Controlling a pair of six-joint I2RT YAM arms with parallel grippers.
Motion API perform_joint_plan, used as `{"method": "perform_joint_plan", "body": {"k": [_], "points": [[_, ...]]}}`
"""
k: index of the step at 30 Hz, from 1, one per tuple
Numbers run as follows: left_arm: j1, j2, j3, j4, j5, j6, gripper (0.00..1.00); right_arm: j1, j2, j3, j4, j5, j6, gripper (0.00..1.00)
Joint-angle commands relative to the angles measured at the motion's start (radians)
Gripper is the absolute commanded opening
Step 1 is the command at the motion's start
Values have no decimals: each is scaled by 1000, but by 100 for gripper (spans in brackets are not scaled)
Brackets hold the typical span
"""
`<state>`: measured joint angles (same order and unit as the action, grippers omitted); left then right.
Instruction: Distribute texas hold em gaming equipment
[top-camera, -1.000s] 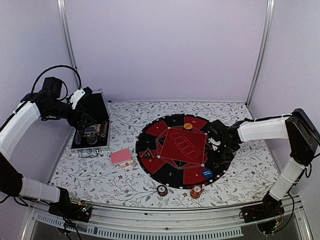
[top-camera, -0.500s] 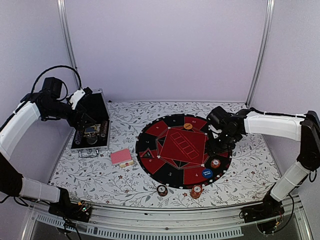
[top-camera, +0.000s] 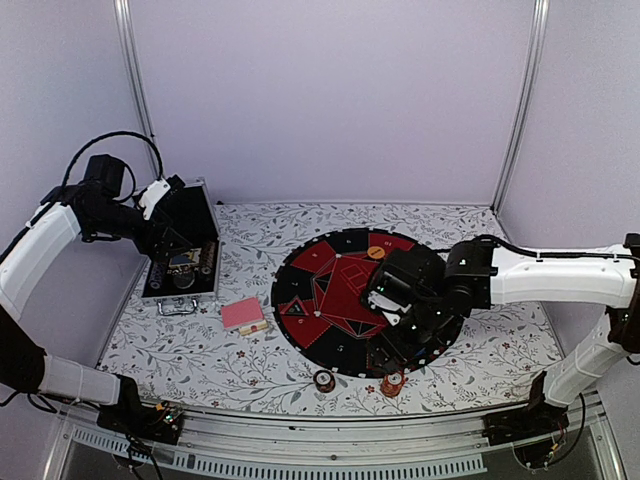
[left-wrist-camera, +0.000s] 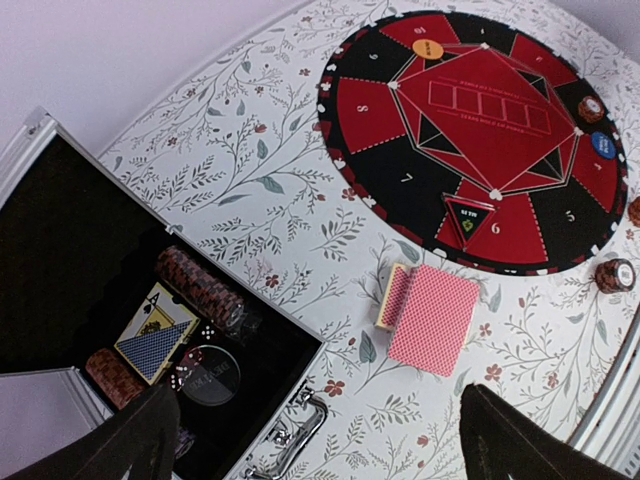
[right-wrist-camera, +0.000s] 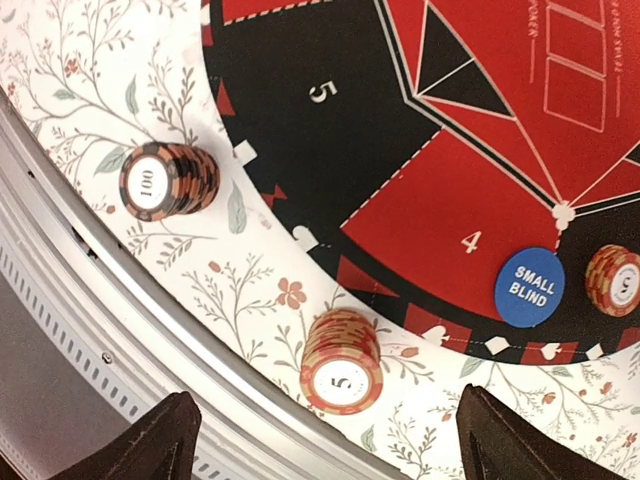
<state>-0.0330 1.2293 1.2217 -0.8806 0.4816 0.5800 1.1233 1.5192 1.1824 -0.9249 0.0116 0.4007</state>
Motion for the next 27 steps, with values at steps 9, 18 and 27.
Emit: {"method": "perform_joint_plan", "body": {"k": [9,18,27], "points": [[-10,-19,17,-16,-4,11,100,23,80,-64,-14,18,28,92],[-10,-13,18,-14,2,7,100,23,100,-98,40,-41,23,79],[-10,-16,13,-14,-1,8,100,22,132,-105,72,-65,8,77]]}}
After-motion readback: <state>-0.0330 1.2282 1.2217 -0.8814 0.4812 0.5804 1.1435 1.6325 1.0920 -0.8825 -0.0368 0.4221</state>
